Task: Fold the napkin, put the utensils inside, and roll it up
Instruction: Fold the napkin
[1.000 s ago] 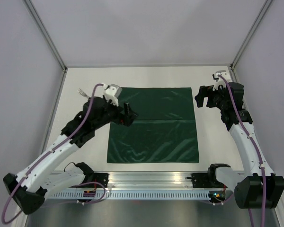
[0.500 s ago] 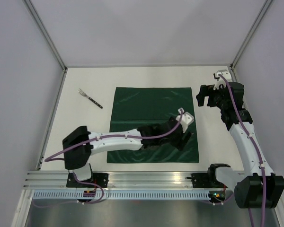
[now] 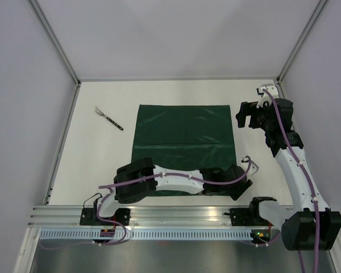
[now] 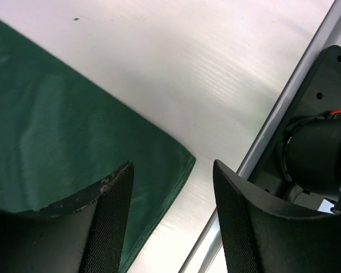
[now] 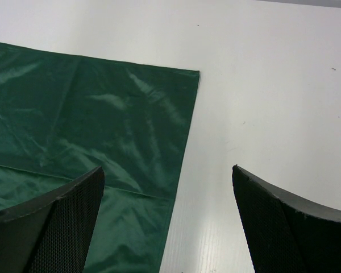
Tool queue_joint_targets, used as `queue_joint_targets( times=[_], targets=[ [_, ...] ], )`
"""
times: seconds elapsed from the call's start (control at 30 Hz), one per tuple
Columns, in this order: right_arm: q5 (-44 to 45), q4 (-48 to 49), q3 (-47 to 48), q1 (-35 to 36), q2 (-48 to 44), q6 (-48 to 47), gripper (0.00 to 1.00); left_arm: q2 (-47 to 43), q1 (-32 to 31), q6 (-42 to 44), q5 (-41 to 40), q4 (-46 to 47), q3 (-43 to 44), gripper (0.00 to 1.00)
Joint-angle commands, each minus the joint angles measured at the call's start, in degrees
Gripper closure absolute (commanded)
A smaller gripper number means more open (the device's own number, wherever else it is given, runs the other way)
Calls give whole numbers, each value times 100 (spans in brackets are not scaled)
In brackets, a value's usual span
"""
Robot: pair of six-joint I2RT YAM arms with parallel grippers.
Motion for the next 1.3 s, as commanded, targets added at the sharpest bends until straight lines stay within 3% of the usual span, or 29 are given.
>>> queue_joint_targets(
  times=[0.0,0.2,0.57,0.77,0.87,1.13,1.27],
  targets=[
    [195,51,206,14,-4,108,2,244,-70,-229,145,286,352,40],
    [221,60,188,5,-39,108,2,385,-79,-273,206,330,352,48],
    [230,51,179,14,-65,91,2,649,-96,-309,224,374,334,50],
    [230,51,179,5,-83,82,2,676,-96,-326,198,374,299,56],
    [230,51,170,14,-92,82,2,676,-96,-353,136,365,247,63],
    [221,51,170,14,-83,82,2,650,-96,-379,75,365,220,98],
    [213,51,170,14,-83,82,2,588,-96,-370,57,365,220,98]
  ],
)
